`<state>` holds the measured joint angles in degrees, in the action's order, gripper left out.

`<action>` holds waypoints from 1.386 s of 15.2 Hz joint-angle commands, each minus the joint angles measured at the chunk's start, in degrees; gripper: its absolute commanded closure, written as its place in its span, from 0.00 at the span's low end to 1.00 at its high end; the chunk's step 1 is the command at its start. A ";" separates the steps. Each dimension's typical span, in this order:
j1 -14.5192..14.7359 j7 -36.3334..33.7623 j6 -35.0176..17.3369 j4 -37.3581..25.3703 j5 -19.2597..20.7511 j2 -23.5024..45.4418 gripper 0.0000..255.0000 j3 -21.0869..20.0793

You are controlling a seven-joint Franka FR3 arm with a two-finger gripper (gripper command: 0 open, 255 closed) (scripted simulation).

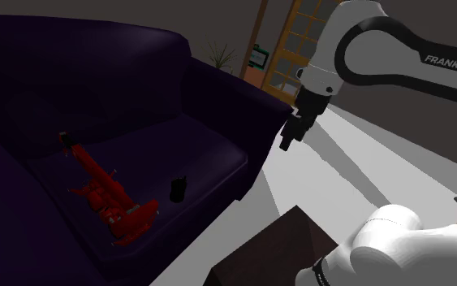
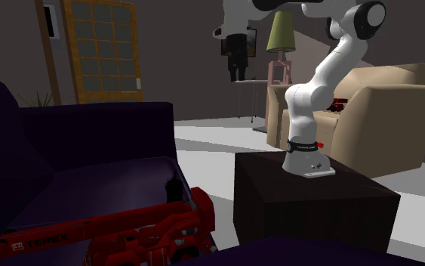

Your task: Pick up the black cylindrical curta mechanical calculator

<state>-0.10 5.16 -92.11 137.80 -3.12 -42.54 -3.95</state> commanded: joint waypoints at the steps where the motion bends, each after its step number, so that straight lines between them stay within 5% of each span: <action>1: 0.00 0.00 0.00 0.00 0.00 0.00 0.00 0.00; 12: 1.17 -6.57 -17.47 -1.60 -1.58 20.45 0.00 -6.70; 21: 1.89 -13.28 -27.82 -9.83 1.77 40.58 0.00 -10.71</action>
<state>1.55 -6.98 -118.89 129.40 -1.95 -4.63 -14.14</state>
